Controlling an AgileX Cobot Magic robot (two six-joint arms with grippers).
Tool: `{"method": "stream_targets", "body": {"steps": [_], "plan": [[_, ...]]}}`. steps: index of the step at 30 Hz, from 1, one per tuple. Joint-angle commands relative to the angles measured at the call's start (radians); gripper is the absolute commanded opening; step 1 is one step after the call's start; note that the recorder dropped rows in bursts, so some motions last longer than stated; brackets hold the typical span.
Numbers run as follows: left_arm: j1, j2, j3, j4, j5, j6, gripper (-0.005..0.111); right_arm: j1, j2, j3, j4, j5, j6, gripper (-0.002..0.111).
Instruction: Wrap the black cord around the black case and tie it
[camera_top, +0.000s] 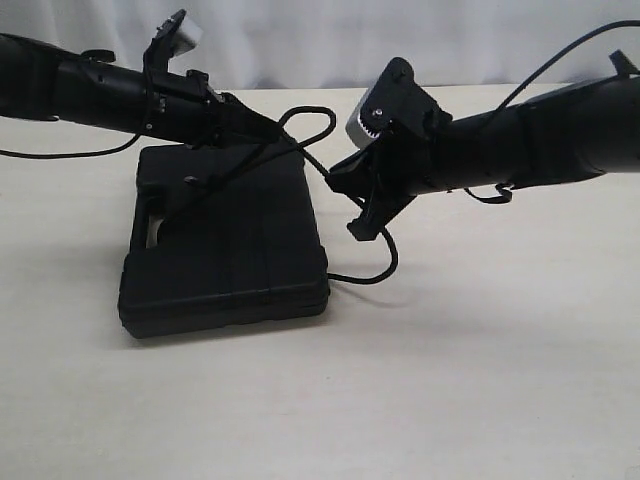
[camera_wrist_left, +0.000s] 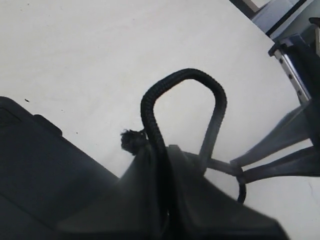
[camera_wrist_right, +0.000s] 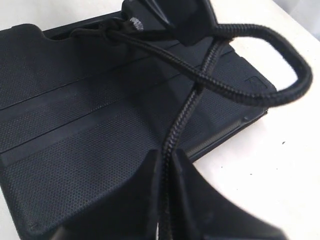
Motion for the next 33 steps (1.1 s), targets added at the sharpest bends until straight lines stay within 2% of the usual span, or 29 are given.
{"method": "stream_targets", "body": {"steps": [1, 4, 9, 13, 19, 24, 25, 28, 30, 33], "plan": [[0.000, 0.000, -0.006, 0.000, -0.020, -0.074, 0.016, -0.003, -0.011, 0.002, 0.009, 0.011, -0.017, 0.004], [0.000, 0.000, -0.006, 0.042, -0.097, -0.141, 0.026, -0.003, -0.011, 0.002, 0.009, 0.011, -0.017, 0.004], [0.000, 0.000, -0.006, 0.074, -0.105, -0.148, 0.050, -0.003, -0.011, 0.002, 0.009, 0.011, -0.017, 0.004], [0.005, 0.000, -0.006, 0.004, -0.133, -0.150, 0.058, -0.003, -0.011, 0.002, 0.009, 0.045, -0.017, 0.004], [0.041, 0.000, -0.006, -0.043, -0.094, -0.150, 0.059, -0.003, -0.011, 0.011, 0.014, 0.048, -0.042, 0.004], [0.088, 0.000, -0.006, -0.113, 0.190, -0.075, 0.059, -0.003, -0.011, 0.012, 0.021, 0.048, -0.055, 0.004], [0.096, 0.000, -0.006, -0.115, 0.213, -0.075, 0.059, -0.003, -0.011, 0.012, 0.021, 0.048, -0.055, 0.004], [0.116, 0.000, -0.006, -0.088, 0.177, -0.079, 0.059, -0.003, -0.011, 0.012, 0.032, 0.055, -0.057, 0.004], [0.118, 0.007, -0.006, -0.061, 0.091, -0.077, 0.059, -0.003, -0.013, 0.012, 0.039, 0.071, -0.067, 0.004], [0.116, 0.041, -0.006, -0.089, 0.101, -0.020, 0.059, -0.003, -0.024, 0.012, 0.046, 0.085, -0.076, 0.004]]}}
